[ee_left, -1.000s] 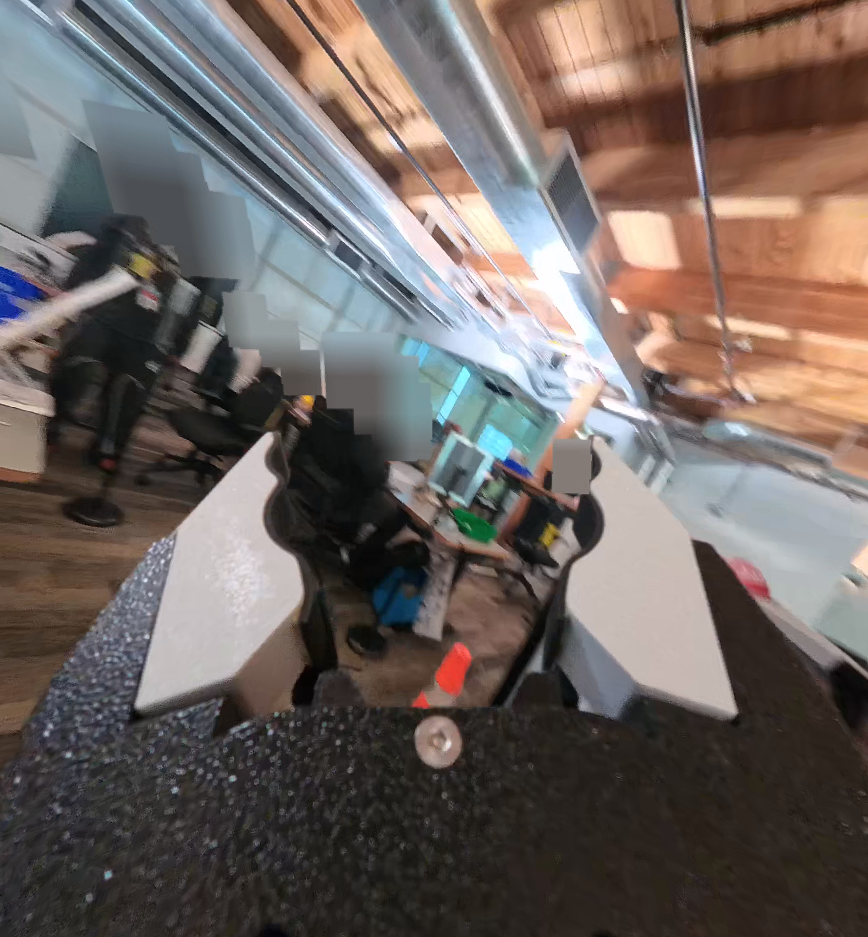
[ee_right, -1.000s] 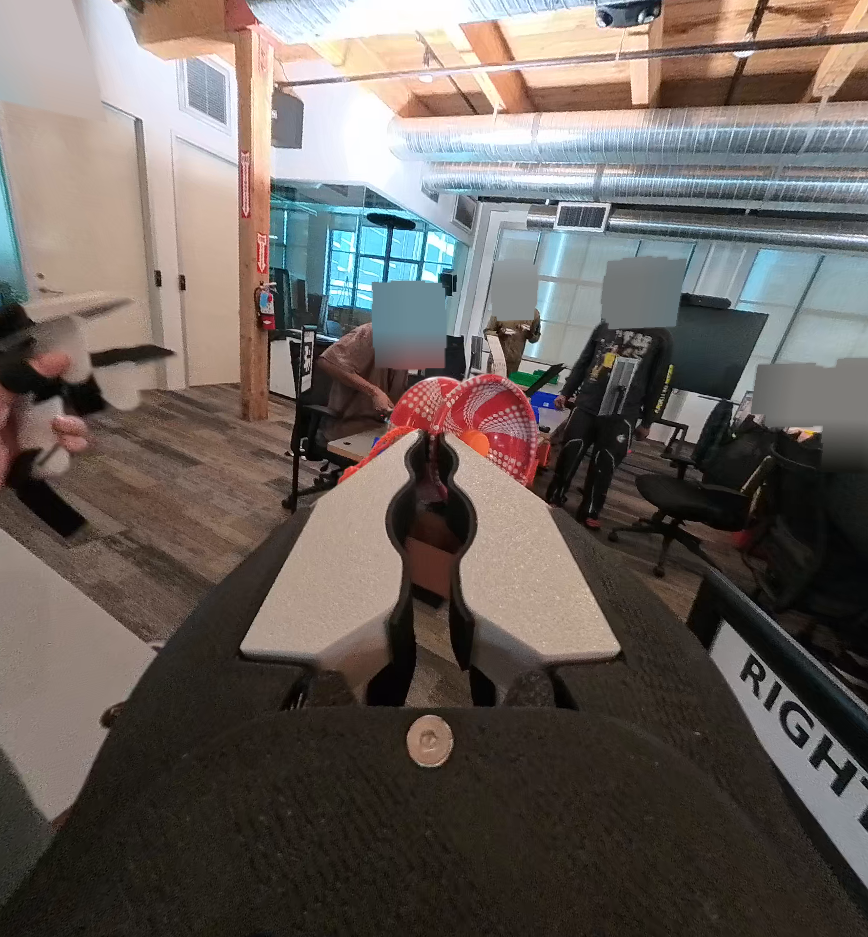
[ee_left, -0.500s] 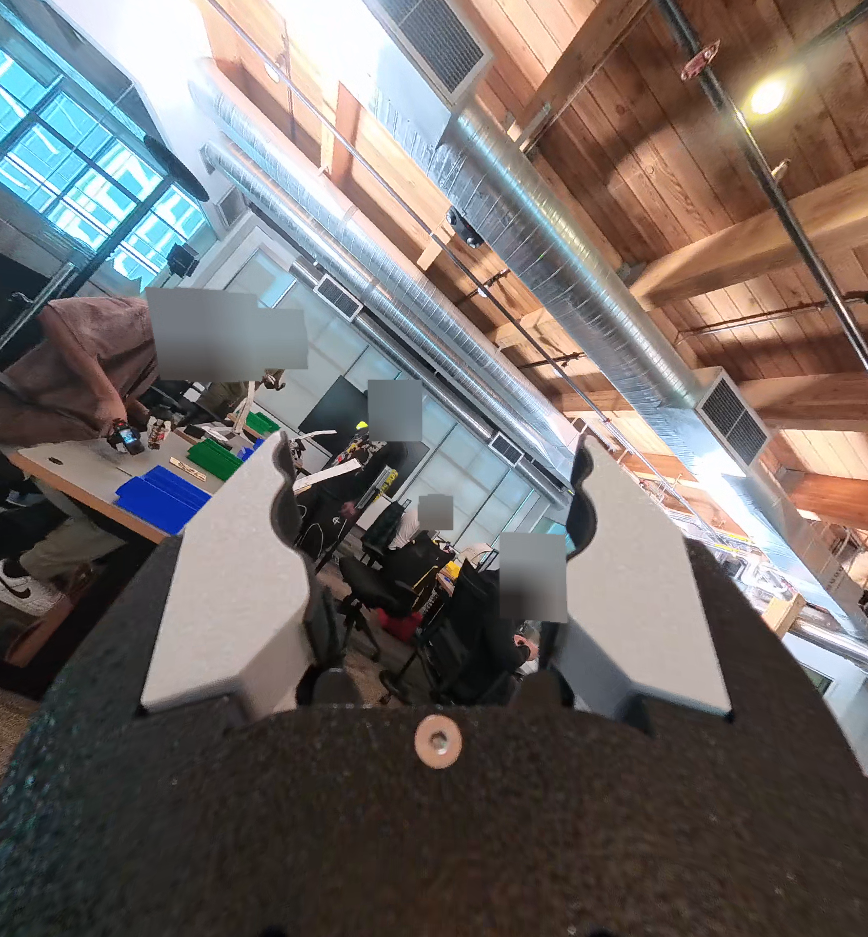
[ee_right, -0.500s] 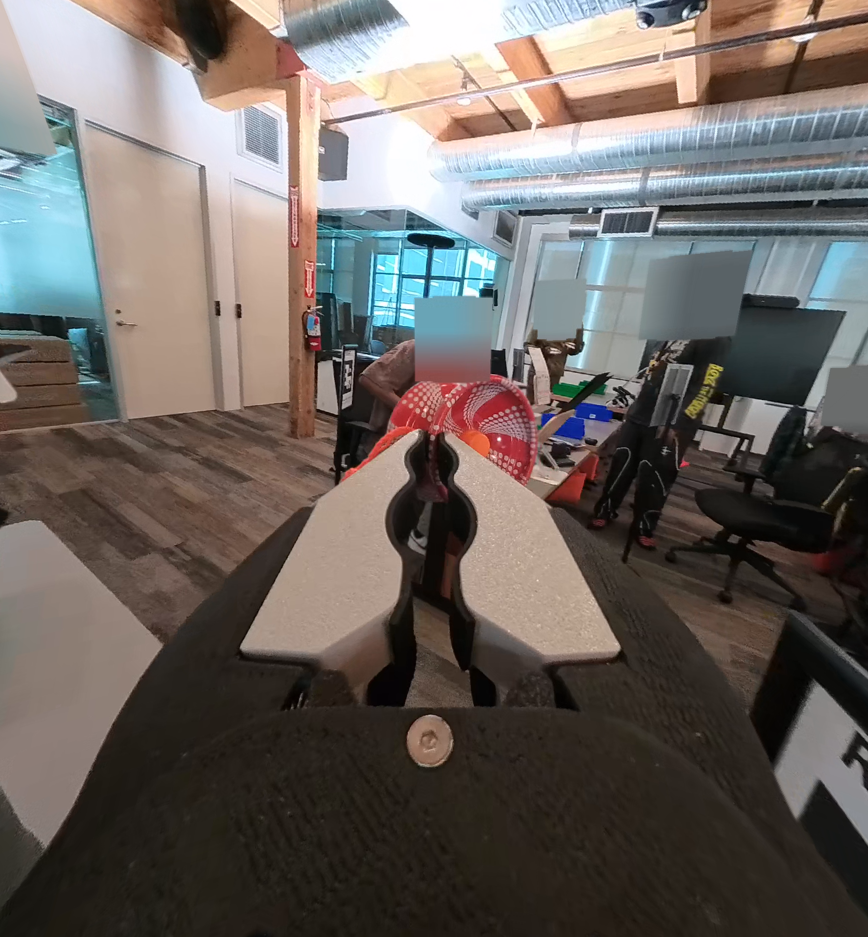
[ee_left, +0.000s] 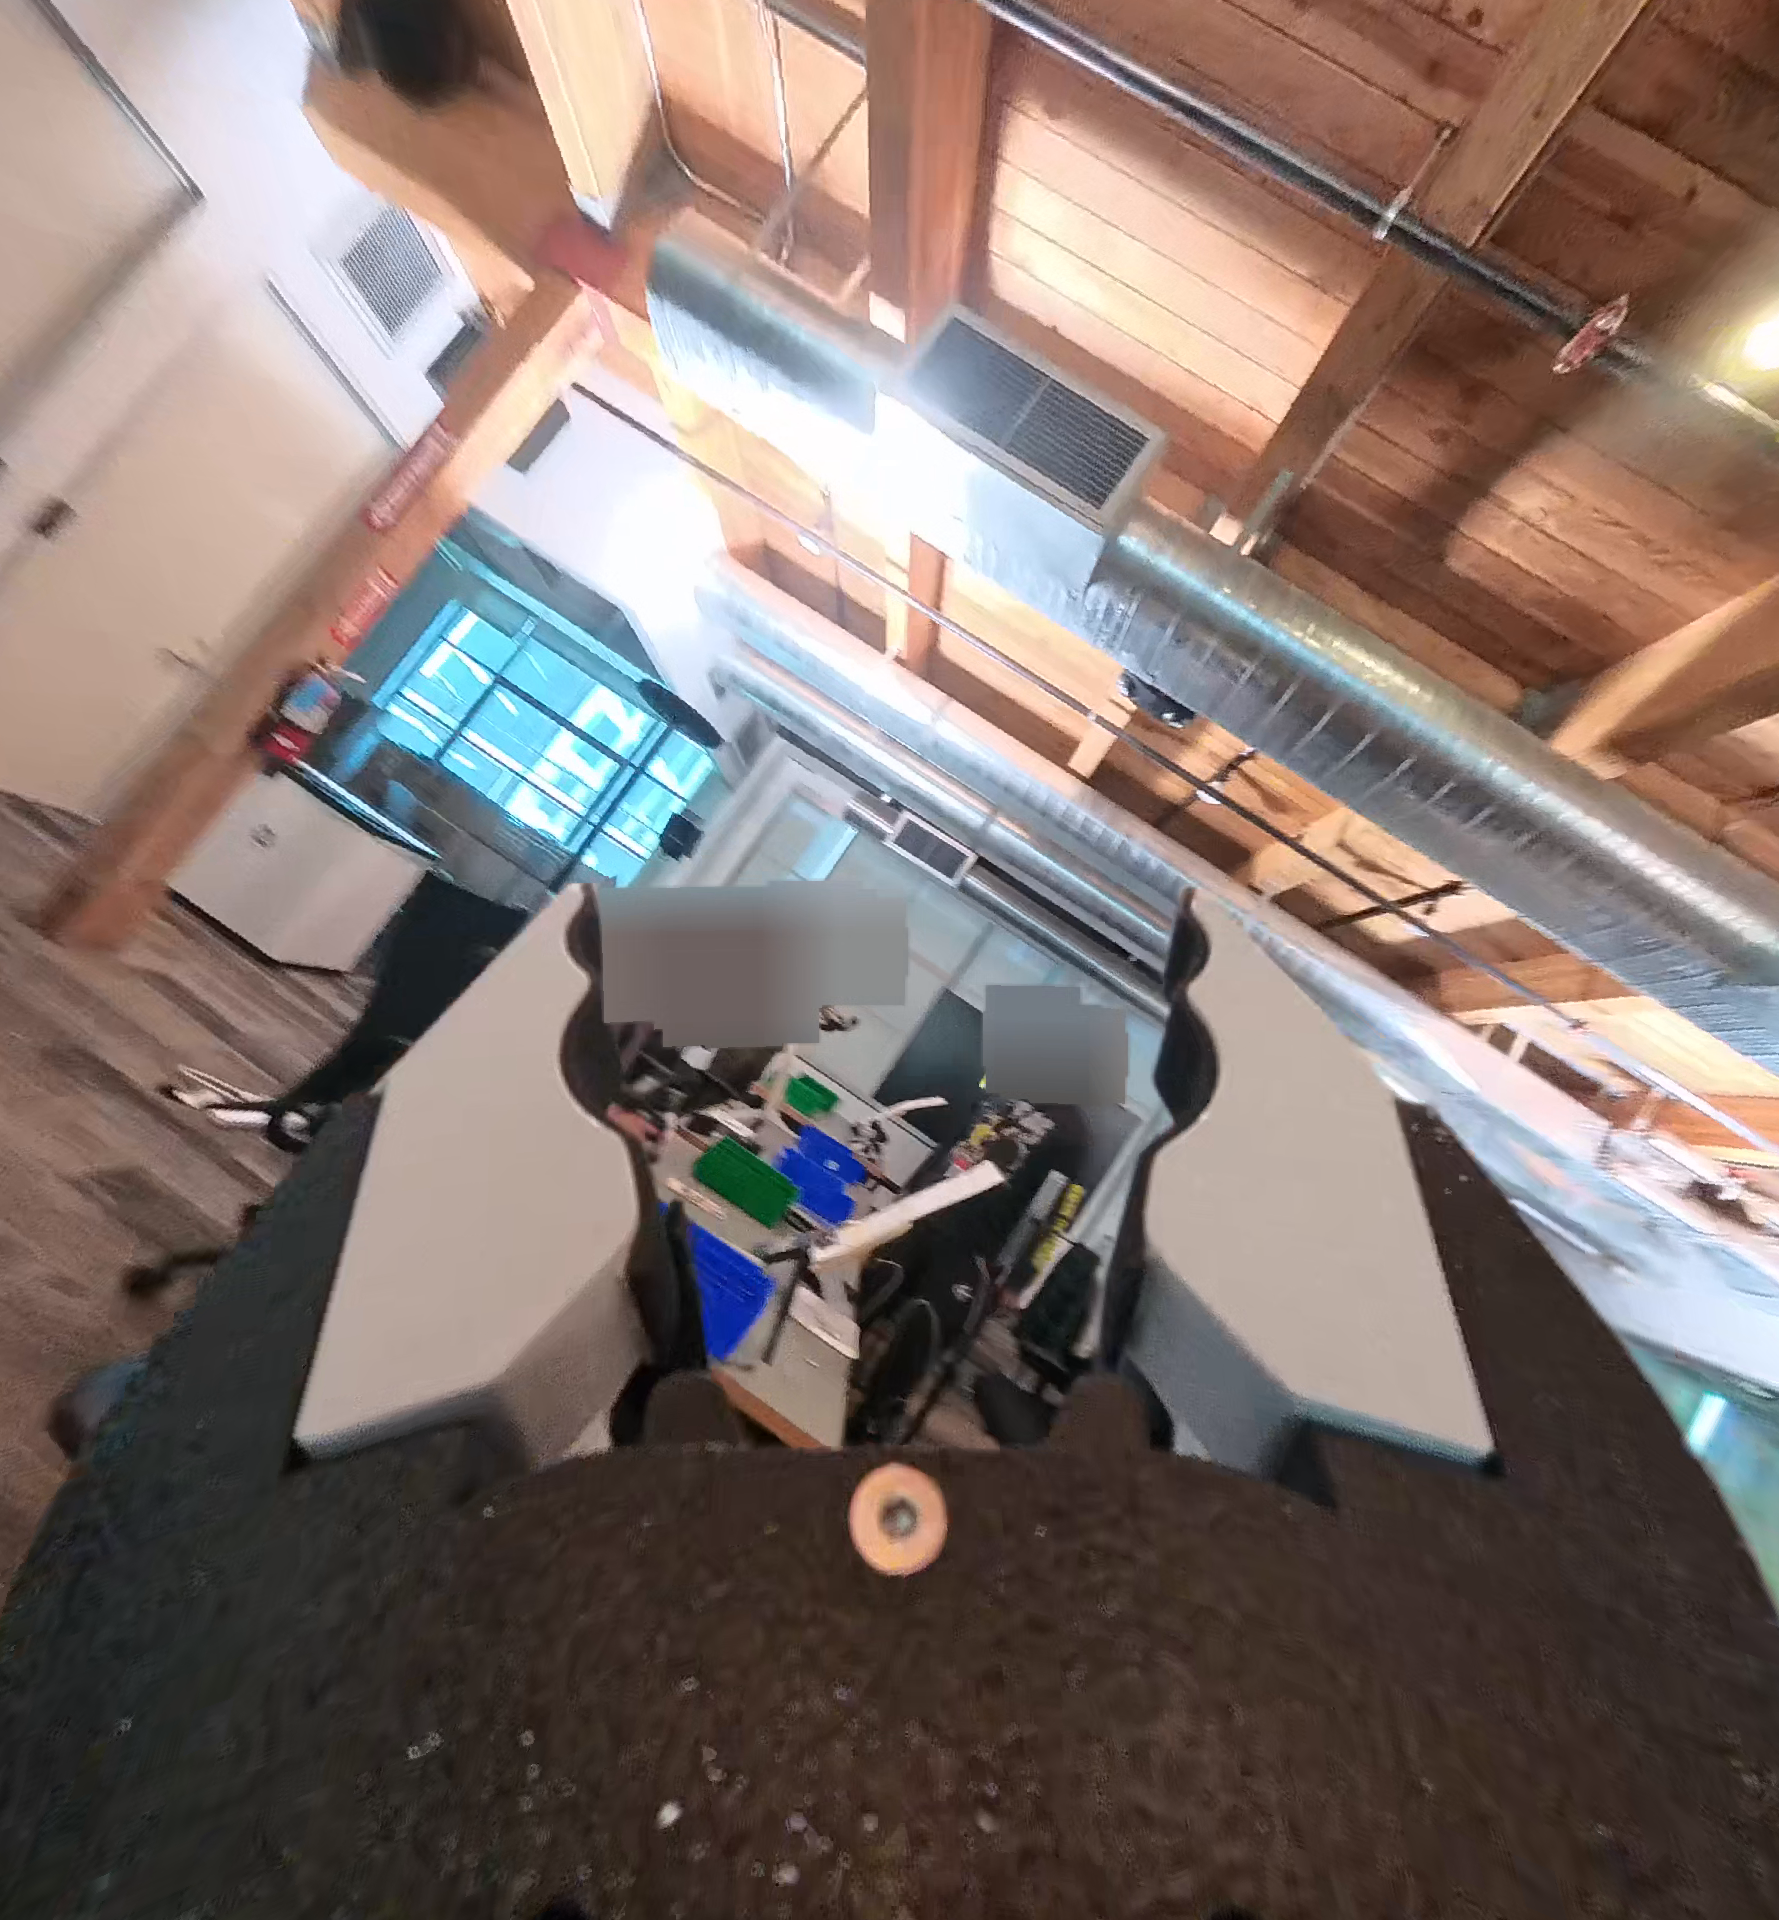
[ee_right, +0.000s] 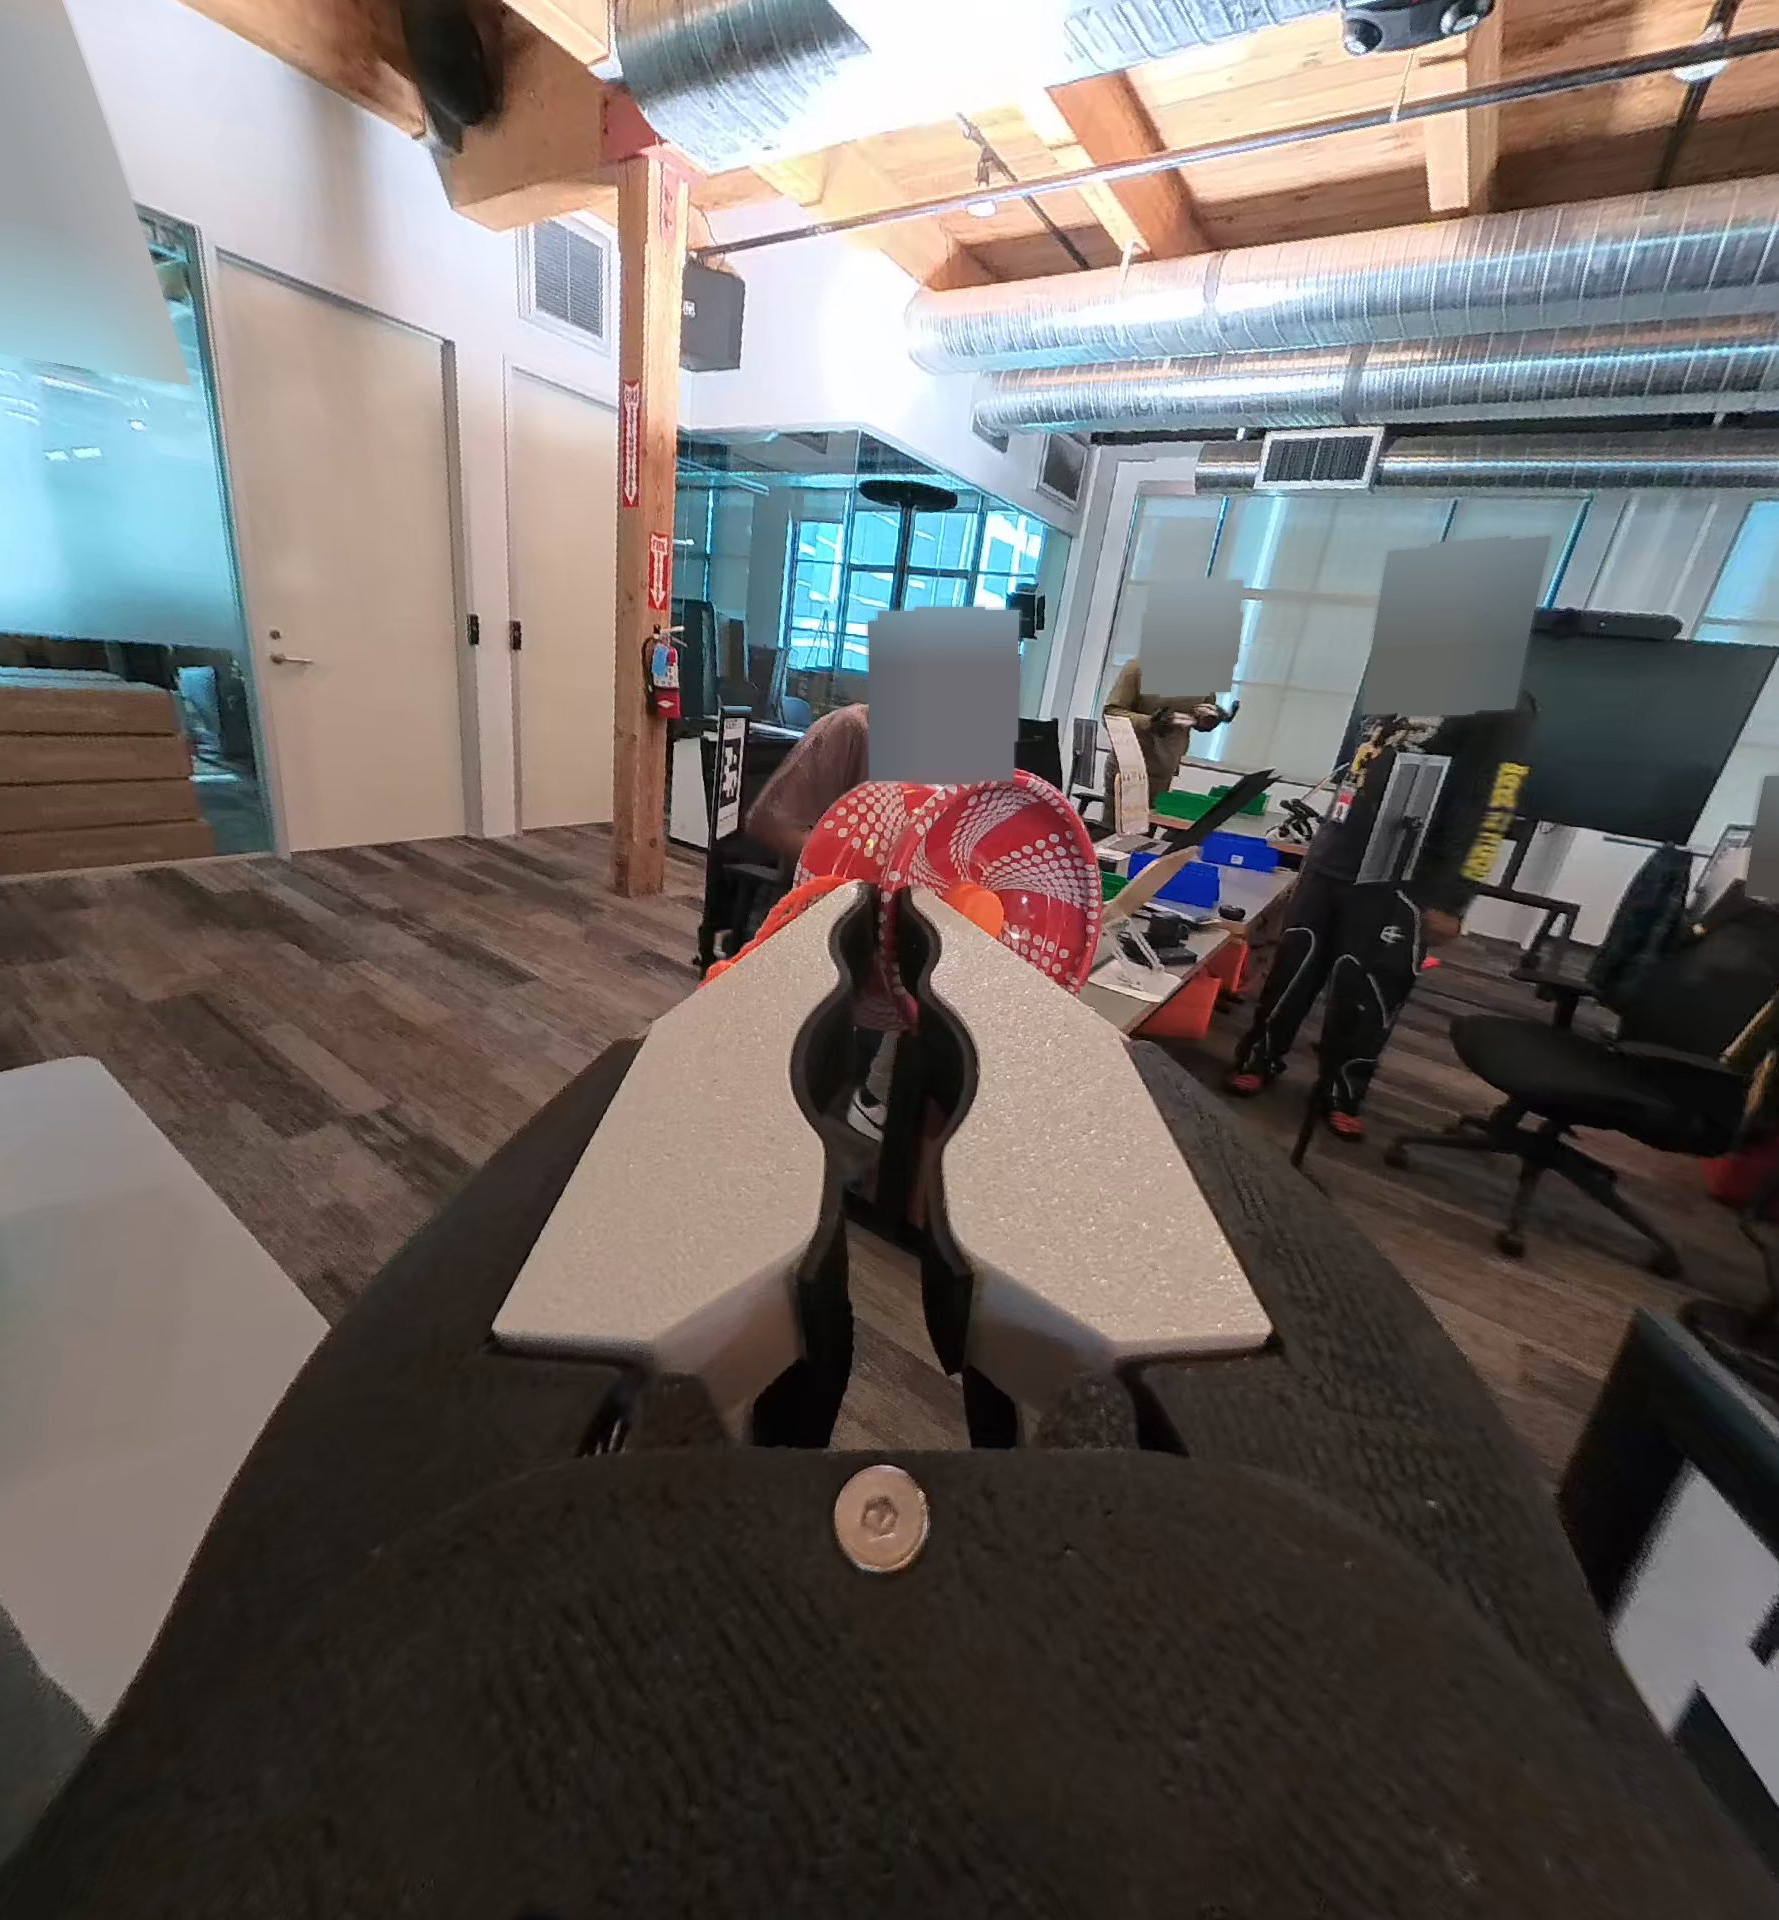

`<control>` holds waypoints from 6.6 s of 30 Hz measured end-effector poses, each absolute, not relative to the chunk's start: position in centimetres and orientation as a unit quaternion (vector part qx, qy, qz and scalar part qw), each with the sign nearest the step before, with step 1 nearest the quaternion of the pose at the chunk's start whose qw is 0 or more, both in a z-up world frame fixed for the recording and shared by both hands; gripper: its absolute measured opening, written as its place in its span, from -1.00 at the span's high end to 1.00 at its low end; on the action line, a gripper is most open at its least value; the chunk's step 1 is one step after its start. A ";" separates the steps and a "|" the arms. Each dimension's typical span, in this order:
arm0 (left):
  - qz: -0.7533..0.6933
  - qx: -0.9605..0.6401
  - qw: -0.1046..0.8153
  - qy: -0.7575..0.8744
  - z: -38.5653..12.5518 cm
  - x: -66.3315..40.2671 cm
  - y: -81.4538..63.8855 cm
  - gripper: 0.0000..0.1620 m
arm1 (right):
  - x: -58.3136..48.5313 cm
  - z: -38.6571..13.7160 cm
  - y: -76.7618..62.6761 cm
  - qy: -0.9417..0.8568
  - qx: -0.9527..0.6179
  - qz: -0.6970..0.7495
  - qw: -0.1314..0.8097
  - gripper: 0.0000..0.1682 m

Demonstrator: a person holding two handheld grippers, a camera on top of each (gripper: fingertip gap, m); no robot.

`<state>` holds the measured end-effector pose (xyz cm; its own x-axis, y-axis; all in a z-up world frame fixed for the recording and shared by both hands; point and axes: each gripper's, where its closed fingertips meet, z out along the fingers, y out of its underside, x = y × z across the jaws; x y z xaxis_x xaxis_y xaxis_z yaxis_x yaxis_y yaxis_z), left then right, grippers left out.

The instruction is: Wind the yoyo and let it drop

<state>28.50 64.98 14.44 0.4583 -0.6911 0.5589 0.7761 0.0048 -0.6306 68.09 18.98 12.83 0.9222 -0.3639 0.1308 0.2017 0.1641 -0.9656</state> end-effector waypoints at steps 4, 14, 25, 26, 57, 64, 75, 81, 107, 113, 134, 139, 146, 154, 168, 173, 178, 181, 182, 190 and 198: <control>-0.505 -0.483 0.714 -0.039 13.9 29.4 64.5 -0.29 | 68.8 12.1 20.0 0.067 -0.621 -0.165 0.763 0.99; -0.504 -0.554 0.660 -0.048 7.7 34.9 68.0 -0.35 | 73.0 10.0 27.0 0.021 -0.663 -0.128 0.737 0.99; -0.571 -0.542 0.613 0.067 13.3 51.7 70.3 -0.39 | 80.8 9.7 36.1 0.011 -0.616 -0.053 0.786 0.98; -0.587 -0.535 0.602 0.075 13.5 53.8 69.8 -0.39 | 81.2 9.8 36.8 0.006 -0.613 -0.057 0.788 0.98; -0.726 -0.392 0.040 0.564 8.9 89.6 40.5 0.25 | 84.2 6.8 44.4 -0.247 -0.530 -0.562 0.585 1.00; -0.716 -0.376 0.075 0.583 7.9 90.3 40.2 0.50 | 84.9 5.5 44.2 -0.227 -0.540 -0.583 0.563 0.98; -0.688 -0.395 0.270 0.546 9.7 89.0 46.5 0.50 | 84.9 8.1 39.1 -0.069 -0.525 -0.453 0.717 0.43; -0.686 -0.383 0.297 0.542 11.0 87.8 47.5 0.51 | 86.6 8.8 37.3 0.012 -0.561 -0.346 0.751 0.38; -0.822 -0.269 0.108 0.491 13.9 88.3 46.1 0.51 | 86.5 8.3 44.5 0.022 -0.589 -0.146 0.795 0.65; -0.820 -0.273 0.084 0.495 12.7 88.5 45.9 0.51 | 87.5 7.7 46.0 0.039 -0.593 -0.183 0.783 0.72; -0.721 -0.358 0.231 0.547 7.3 91.6 49.2 0.50 | 92.0 10.1 47.2 -0.010 -0.611 -0.344 0.713 1.00; -0.651 -0.346 0.391 0.551 8.1 93.0 50.6 0.51 | 92.3 13.1 49.8 -0.081 -0.614 -0.368 0.693 1.00; -0.659 -0.318 0.480 0.485 11.6 92.5 52.9 0.50 | 91.9 16.3 53.5 -0.140 -0.607 -0.384 0.682 1.00; -0.693 -0.241 0.503 0.456 13.9 90.6 53.5 0.51 | 92.1 16.7 54.6 -0.134 -0.605 -0.376 0.689 1.00; -0.735 -0.291 0.402 0.461 10.7 92.5 53.0 0.50 | 93.1 15.0 54.2 -0.098 -0.636 -0.350 0.681 1.00; -0.726 -0.336 0.365 0.476 7.7 94.7 54.5 0.40 | 94.3 13.5 56.0 -0.088 -0.669 -0.330 0.660 1.00; -0.666 -0.452 0.334 0.491 1.2 95.5 58.1 -0.51 | 96.1 11.5 57.1 -0.080 -0.687 -0.328 0.644 1.00; -0.620 -0.514 0.333 0.490 -3.5 92.6 60.8 -0.61 | 97.7 9.2 57.1 -0.078 -0.709 -0.332 0.617 1.00; -0.612 -0.530 0.335 0.482 -4.5 91.3 61.7 -0.60 | 98.1 8.4 56.9 -0.077 -0.715 -0.333 0.609 1.00; -0.579 -0.606 0.355 0.414 -6.6 80.9 66.0 -0.59 | 100.3 -9.2 53.1 -0.052 -0.826 -0.237 0.509 1.00; -0.564 -0.581 0.411 0.418 -4.1 78.2 66.0 -0.32 | 108.4 4.8 54.3 -0.006 -0.740 -0.327 0.587 1.00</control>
